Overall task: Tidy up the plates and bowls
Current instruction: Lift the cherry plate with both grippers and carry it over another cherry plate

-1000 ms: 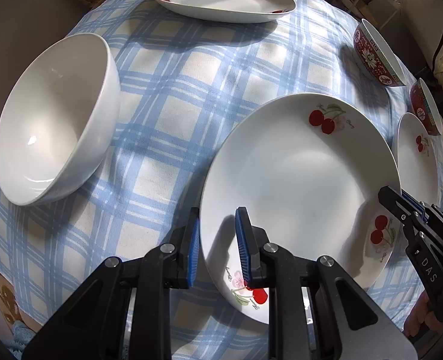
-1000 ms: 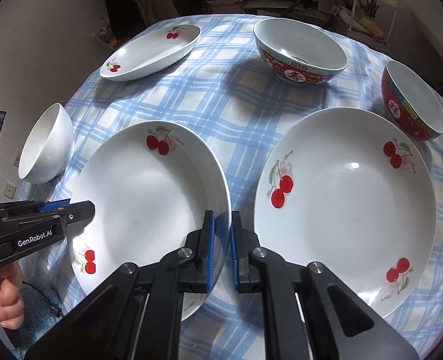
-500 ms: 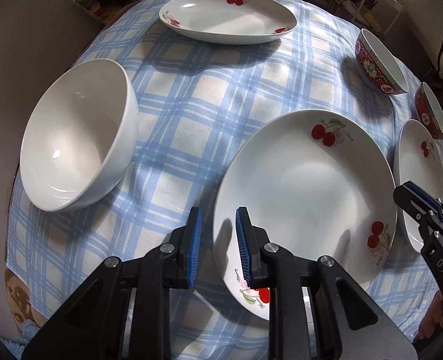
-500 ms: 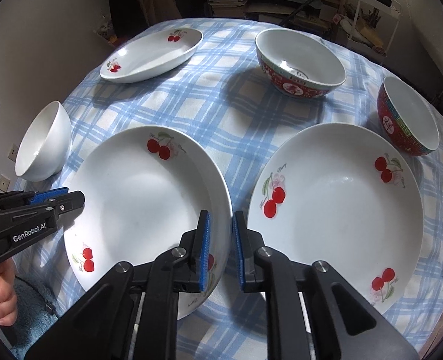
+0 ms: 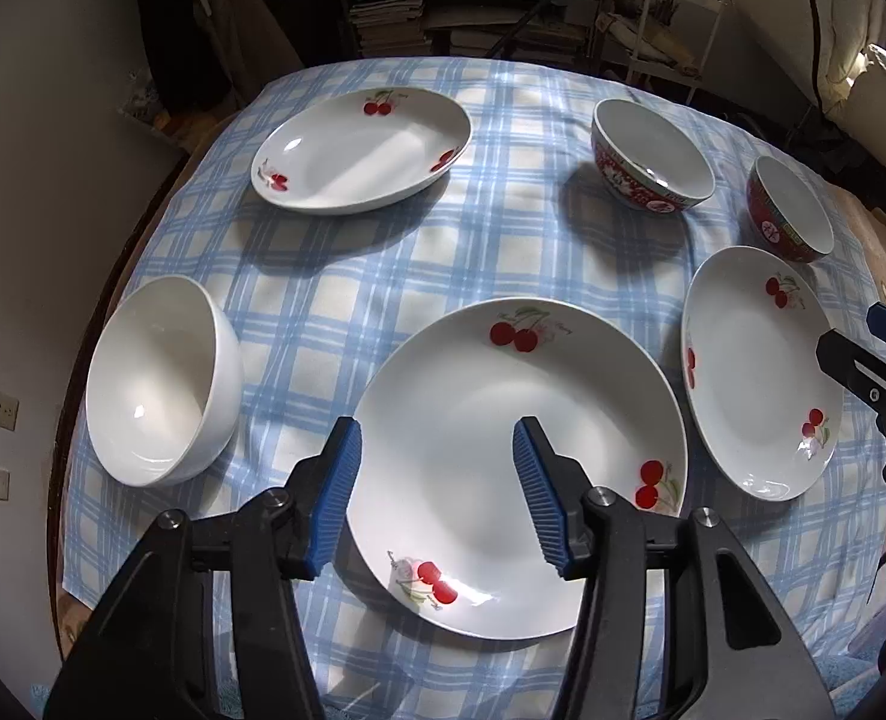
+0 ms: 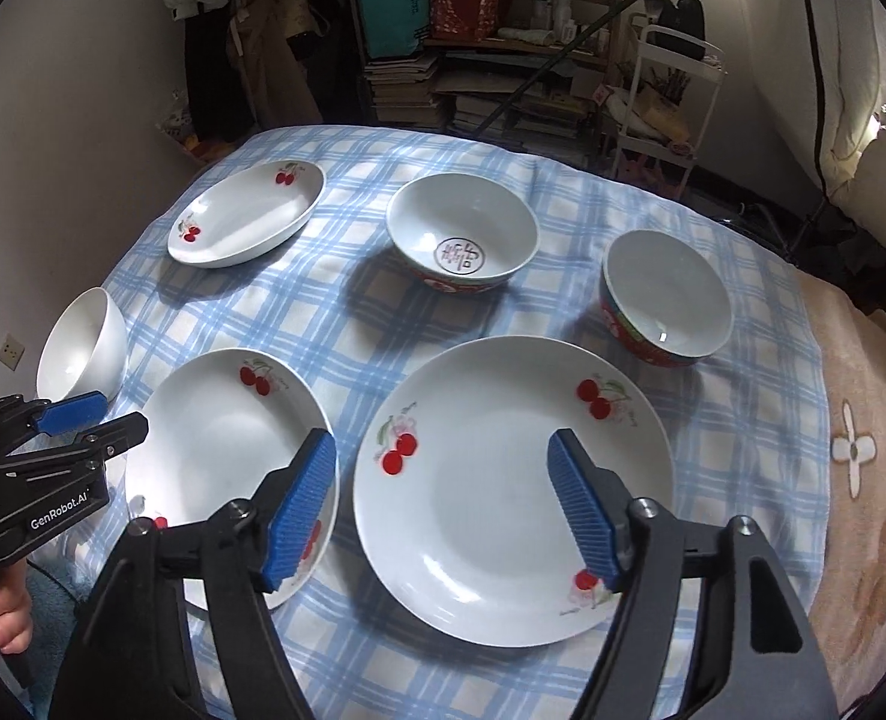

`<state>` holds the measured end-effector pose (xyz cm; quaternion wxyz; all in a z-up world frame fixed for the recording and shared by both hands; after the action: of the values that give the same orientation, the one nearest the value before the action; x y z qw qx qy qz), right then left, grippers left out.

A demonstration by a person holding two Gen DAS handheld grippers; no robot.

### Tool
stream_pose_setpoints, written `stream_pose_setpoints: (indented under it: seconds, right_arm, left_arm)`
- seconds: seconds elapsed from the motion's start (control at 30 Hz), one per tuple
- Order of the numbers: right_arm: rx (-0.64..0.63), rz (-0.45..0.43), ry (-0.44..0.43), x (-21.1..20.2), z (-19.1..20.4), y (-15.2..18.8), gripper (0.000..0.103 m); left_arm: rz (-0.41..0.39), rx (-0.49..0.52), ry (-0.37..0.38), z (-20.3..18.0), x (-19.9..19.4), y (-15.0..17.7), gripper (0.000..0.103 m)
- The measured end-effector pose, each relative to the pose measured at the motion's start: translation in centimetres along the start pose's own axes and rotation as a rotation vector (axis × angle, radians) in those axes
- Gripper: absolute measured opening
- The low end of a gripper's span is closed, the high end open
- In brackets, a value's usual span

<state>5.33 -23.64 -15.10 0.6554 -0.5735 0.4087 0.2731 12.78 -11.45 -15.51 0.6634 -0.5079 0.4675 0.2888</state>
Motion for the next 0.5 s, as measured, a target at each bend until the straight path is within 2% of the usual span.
stream_pose_setpoints:
  seconds: [0.07,0.17,0.3,0.5]
  right_arm:
    - [0.010,0.003,0.019,-0.3,-1.3,0.2,0.085]
    - [0.025,0.008,0.045,-0.6,-3.2,0.4,0.094]
    - [0.052,0.008,0.064,-1.0,-5.6,0.8,0.096]
    - [0.102,0.014,0.087,-0.7,-8.7,1.7,0.096]
  left_arm:
    - [-0.014,0.025,0.003,-1.1,-0.4,-0.5,0.056]
    - [-0.021,0.050,0.026,-2.8,-0.7,-1.5,0.073]
    - [-0.064,0.099,0.044,-5.0,-1.4,-2.7,0.088]
    - [-0.073,0.158,0.063,-8.2,-1.1,-4.2,0.091]
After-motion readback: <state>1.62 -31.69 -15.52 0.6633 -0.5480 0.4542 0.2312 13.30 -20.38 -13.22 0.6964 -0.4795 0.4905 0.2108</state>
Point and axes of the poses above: each gripper's, at about its wrist camera, not at the fingertips, and x roughly the way its jaws point, z to its left, y to its underside, the point moved 7 cm from there along x, roughly the way its jaws point, and after that the axes turned 5 degrees about -x, right-handed, at the moved point
